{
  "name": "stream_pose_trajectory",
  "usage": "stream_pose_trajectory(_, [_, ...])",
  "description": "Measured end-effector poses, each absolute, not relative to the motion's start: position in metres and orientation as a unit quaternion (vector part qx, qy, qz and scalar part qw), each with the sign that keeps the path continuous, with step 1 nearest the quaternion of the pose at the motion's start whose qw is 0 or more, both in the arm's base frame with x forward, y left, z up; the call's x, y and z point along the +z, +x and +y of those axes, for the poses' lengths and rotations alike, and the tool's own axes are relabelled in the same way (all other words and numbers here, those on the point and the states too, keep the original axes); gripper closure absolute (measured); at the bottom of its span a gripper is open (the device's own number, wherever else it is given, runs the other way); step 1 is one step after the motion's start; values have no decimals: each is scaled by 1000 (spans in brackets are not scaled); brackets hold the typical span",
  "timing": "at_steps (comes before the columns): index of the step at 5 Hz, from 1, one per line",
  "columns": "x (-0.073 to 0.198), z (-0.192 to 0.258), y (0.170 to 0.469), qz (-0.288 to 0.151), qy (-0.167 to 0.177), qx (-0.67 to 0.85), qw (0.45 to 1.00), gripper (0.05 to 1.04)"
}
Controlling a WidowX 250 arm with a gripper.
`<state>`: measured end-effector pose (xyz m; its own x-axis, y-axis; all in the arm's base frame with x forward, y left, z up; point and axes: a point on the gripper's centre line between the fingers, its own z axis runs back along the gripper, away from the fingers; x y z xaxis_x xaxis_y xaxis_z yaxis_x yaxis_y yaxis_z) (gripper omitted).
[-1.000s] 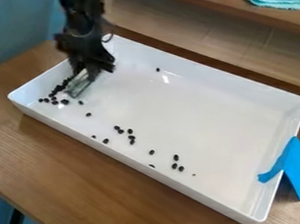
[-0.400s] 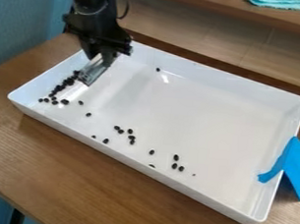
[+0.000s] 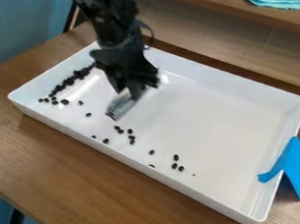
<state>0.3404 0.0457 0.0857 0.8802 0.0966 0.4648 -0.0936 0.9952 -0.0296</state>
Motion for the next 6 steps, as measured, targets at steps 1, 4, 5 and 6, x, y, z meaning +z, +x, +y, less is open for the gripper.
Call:
stream_pose_trajectory(1, [101, 3, 346, -254, -36, 31, 966, 764])
stream_pose_trajectory(4, [80, -77, 362, -246, -115, 47, 961, 764])
stream_pose_trajectory(5, [62, -89, 366, -244, -110, 72, 961, 705])
stream_pose_trajectory(6, [62, -88, 367, -250, -99, 91, 959, 400])
